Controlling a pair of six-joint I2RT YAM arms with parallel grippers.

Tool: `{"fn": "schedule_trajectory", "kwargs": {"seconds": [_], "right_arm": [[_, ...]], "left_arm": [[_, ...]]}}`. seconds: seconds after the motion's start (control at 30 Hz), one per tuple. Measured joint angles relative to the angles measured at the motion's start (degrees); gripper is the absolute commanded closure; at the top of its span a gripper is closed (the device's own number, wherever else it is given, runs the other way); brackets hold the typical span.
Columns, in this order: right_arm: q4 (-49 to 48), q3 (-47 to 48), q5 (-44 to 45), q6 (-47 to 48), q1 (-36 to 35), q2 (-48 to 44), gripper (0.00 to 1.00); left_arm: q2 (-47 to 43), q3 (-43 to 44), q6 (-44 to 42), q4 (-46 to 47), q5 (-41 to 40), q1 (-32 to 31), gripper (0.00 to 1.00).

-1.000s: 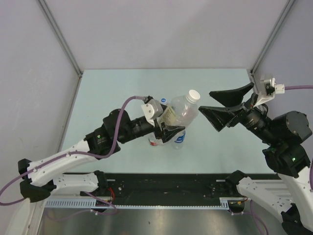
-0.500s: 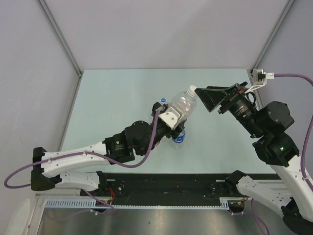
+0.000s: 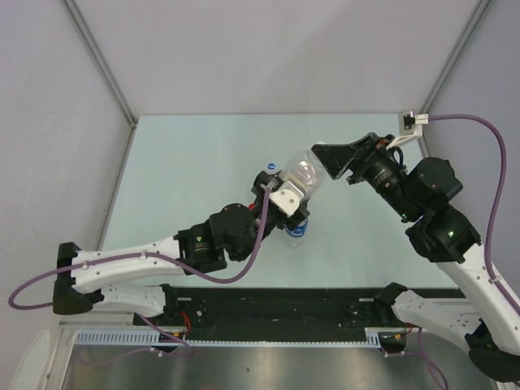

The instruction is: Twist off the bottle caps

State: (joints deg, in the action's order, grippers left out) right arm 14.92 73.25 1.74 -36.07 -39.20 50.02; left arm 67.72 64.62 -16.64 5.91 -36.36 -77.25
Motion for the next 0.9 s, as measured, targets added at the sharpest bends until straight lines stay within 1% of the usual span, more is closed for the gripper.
{"fn": "schedule_trajectory", "kwargs": {"seconds": [0.03, 0.07, 0.17, 0.33, 0.43, 0.47, 0.53, 0.57, 0.6, 0.63, 0.77, 0.9], "right_arm": [[0.0, 0.0, 0.0, 0.1, 0.0, 0.0, 0.26], [0.0, 0.0, 0.1, 0.1, -0.1, 0.0, 0.30], [0.0, 0.0, 0.2, 0.2, -0.1, 0.0, 0.37], [-0.1, 0.0, 0.4, 0.2, -0.5, 0.0, 0.43], [-0.1, 0.0, 0.3, 0.3, -0.7, 0.0, 0.55], [-0.2, 0.0, 0.3, 0.3, -0.8, 0.0, 0.63], [-0.1, 0.0, 0.3, 0.9, -0.9, 0.0, 0.74], [-0.1, 0.0, 0.4, 1.0, -0.9, 0.0, 0.89], [0.0, 0.0, 0.4, 1.0, -0.9, 0.0, 0.97], [0.0, 0.0, 0.3, 1.2, -0.9, 0.0, 1.00], [0.2, 0.0, 0.3, 1.6, -1.0, -0.1, 1.00], [0.7, 0.0, -1.5, 3.2, -1.1, -0.8, 1.00]], "left_arm": [[0.0, 0.0, 0.0, 0.0, 0.0, 0.0, 1.00], [0.0, 0.0, -0.1, 0.0, 0.0, 0.0, 1.00], [0.0, 0.0, -0.4, 0.0, -0.1, 0.0, 1.00], [0.2, 0.0, -0.4, 0.0, -0.2, -0.1, 1.00], [0.3, 0.0, -0.5, -0.1, -0.5, -0.1, 1.00], [0.4, 0.0, -0.5, -0.1, -0.5, -0.1, 1.00], [0.6, 0.0, -0.5, -0.2, -0.5, -0.1, 1.00], [0.6, 0.0, -0.5, -0.2, -0.5, -0.2, 1.00], [0.6, 0.0, -0.5, -0.2, -0.6, -0.2, 1.00], [0.6, 0.0, -0.5, -0.2, -0.5, -0.2, 1.00], [0.5, 0.0, -0.3, -0.6, -0.3, -0.2, 1.00], [-0.4, 0.1, 0.7, -2.3, 2.3, 0.0, 1.00]]}}
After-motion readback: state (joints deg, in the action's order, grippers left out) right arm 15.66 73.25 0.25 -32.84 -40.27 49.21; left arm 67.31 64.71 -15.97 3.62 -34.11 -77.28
